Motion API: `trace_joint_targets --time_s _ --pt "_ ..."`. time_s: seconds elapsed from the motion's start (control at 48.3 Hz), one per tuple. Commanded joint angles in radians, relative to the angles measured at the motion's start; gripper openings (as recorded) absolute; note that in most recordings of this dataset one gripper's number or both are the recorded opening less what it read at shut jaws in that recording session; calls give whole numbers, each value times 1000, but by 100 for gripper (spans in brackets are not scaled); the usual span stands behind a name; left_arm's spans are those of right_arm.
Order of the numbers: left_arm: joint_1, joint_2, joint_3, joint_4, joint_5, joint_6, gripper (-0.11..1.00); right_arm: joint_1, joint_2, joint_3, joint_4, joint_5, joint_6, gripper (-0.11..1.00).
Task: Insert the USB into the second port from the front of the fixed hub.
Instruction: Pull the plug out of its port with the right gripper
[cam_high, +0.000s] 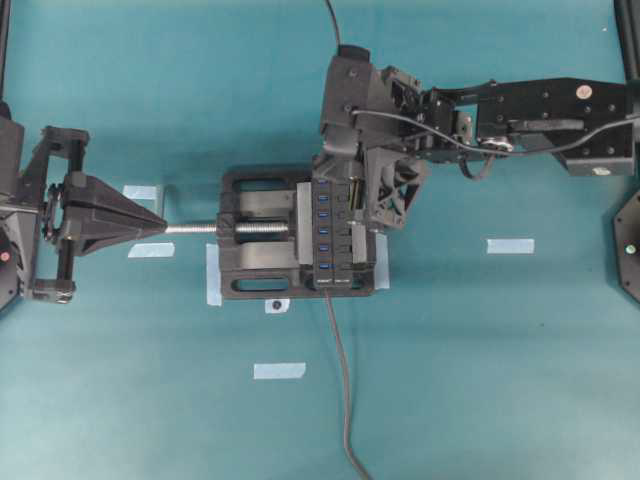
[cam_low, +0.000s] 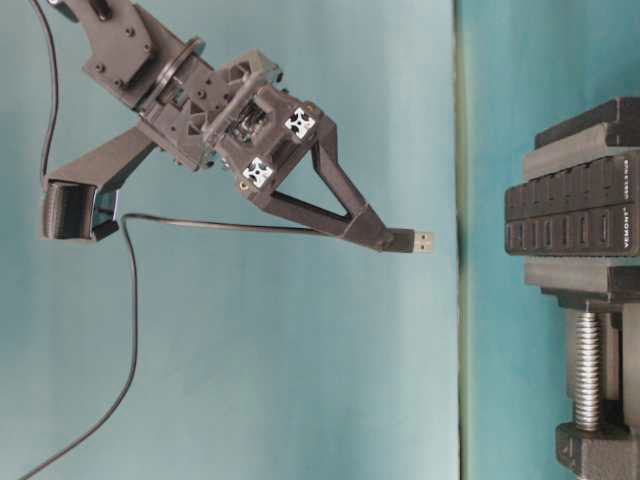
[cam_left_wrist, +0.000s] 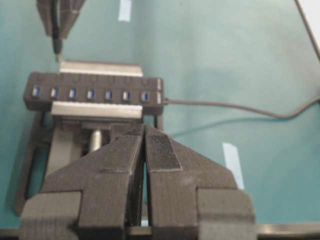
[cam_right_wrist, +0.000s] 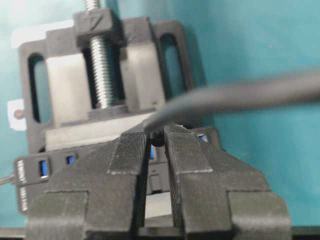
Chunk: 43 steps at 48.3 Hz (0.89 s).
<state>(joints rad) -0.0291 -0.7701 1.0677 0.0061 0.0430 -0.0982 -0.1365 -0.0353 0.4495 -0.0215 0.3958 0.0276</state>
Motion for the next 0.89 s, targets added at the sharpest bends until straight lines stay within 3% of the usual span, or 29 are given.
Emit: trace_joint_targets --time_s 0.0,0.207,0.87 --pt "0 -2 -12 2 -9 -2 0 21 -34 -28 2 5 12 12" --pt "-2 0 -11 2 -9 -2 0 54 -35 -28 2 11 54 12" --pt "0 -2 -8 2 -9 -2 0 110 0 -11 2 2 87 12"
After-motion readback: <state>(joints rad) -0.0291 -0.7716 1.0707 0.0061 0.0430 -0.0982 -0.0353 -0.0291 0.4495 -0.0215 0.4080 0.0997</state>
